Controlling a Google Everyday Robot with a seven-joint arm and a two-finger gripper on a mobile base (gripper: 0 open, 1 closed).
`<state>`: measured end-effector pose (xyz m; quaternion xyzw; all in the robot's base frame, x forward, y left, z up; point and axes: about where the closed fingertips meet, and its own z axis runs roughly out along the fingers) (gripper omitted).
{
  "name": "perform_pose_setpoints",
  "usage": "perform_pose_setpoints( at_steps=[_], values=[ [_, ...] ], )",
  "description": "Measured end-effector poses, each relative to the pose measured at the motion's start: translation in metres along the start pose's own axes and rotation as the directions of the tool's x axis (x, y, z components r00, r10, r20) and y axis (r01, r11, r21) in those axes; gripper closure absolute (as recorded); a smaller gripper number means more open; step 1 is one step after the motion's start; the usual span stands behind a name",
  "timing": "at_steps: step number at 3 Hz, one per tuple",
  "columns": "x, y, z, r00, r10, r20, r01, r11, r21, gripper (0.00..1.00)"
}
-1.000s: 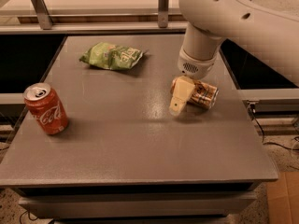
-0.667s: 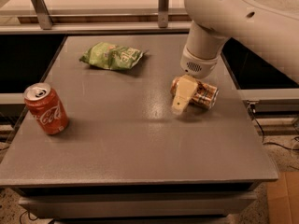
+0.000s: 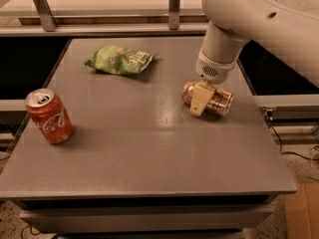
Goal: Place orange can upright
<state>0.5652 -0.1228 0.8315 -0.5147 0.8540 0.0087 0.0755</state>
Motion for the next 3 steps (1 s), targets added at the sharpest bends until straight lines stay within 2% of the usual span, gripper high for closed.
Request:
perform_pose_setpoints(
  at_steps=[2,3],
  values=[
    [-0.004,0.001,-0.008,0.999,-0.034,0.015,0.034,0.9993,-0.014,0.84],
    [-0.01,0.002,-0.023,0.997,-0.043,0.071,0.045,0.9987,-0.025,1.0]
  ],
)
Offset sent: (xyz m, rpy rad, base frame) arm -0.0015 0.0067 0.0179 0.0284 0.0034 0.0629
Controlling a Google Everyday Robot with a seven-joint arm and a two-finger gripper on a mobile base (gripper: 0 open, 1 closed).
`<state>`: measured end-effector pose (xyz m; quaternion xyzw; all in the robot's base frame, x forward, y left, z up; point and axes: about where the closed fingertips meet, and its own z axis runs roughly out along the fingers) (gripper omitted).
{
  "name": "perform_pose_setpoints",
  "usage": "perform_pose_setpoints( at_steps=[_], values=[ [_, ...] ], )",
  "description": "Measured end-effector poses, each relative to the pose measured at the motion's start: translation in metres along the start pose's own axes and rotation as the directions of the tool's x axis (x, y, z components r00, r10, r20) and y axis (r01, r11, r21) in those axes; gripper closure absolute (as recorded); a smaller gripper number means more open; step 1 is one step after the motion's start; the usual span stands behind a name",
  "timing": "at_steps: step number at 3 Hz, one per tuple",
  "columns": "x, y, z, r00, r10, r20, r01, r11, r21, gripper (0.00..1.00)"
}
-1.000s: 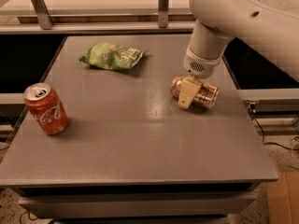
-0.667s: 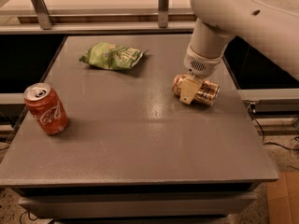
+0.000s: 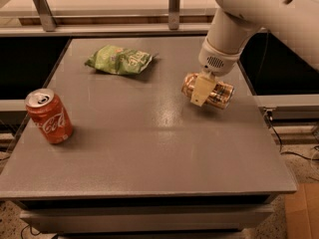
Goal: Place orange can upright
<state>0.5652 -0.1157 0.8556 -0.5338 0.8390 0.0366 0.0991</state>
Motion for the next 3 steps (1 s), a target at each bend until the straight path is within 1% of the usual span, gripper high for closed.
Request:
perform_pose_setpoints(
  at_steps=[1,2,3],
  values=[
    [-0.008,0.0,-0.017,0.996,0.001,0.089,0.001,0.9999,-0.017,1.0],
    [-0.016,0.002,-0.031,0.976,0.02,0.216,-0.007,0.9981,-0.062,1.0],
    [-0.024,0.008,-0.039,0.931,0.059,0.361,-0.01,0.9907,-0.136,1.0]
  ],
)
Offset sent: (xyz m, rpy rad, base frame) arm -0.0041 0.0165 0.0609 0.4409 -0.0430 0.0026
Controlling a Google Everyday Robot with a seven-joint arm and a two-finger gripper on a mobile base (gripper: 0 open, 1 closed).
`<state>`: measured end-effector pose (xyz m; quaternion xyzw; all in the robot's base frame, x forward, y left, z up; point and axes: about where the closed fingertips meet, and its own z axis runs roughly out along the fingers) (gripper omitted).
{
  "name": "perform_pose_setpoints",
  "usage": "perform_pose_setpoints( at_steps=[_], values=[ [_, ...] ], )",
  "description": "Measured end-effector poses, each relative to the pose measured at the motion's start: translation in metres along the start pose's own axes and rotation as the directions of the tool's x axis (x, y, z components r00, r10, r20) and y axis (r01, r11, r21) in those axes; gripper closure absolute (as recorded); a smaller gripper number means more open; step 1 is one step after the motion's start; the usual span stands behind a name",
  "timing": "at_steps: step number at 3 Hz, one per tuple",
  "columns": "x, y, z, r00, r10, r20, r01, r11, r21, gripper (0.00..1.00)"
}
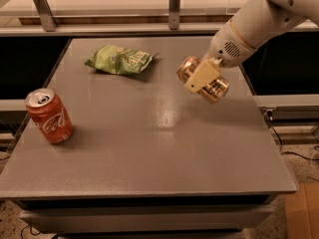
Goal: Place orange can upright
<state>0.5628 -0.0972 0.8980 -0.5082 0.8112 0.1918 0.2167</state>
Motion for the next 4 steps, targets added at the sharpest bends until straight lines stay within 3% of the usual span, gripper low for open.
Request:
perform_pose_setpoints(
  at_steps=[1,2,4],
  values=[
    [-0.008,0.011,0.001,0.981,0.045,0.187,-0.028,0.9954,-0.092,1.0],
    [-0.016,0.019,-0.005,0.972,0.063,0.227,-0.036,0.9918,-0.123,1.0],
    [-0.018,0.017,-0.002,0.966,0.059,0.251,-0.028,0.9915,-0.127,1.0]
  ],
)
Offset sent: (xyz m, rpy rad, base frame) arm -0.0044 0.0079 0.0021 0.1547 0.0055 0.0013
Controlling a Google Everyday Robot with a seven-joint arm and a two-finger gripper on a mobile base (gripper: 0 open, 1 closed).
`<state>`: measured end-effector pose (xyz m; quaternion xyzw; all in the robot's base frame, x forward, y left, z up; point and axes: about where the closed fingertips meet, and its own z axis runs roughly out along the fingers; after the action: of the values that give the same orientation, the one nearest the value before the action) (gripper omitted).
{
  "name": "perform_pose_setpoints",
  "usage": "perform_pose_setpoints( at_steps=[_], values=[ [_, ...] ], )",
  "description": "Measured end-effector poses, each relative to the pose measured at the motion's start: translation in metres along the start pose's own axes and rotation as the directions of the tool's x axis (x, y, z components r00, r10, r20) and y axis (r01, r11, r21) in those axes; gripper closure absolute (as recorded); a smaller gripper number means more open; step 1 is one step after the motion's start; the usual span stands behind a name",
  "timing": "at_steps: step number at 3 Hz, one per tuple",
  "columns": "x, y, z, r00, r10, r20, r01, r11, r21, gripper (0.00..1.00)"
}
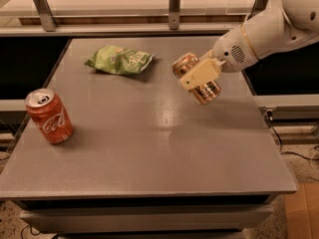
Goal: Place orange can upright
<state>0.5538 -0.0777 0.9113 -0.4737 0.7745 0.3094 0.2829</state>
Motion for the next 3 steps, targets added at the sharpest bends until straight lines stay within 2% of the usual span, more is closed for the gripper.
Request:
perform_pose_setpoints(
  at_steps=[2,3],
  values=[
    [-0.0171,-0.0084,0.0059,0.99,-0.075,0.117,0.079,0.9966,-0.025,1.0],
    [-0.0176,-0.0132,0.0091,0.976,-0.103,0.194,0.112,0.9929,-0.039,1.0]
  ],
)
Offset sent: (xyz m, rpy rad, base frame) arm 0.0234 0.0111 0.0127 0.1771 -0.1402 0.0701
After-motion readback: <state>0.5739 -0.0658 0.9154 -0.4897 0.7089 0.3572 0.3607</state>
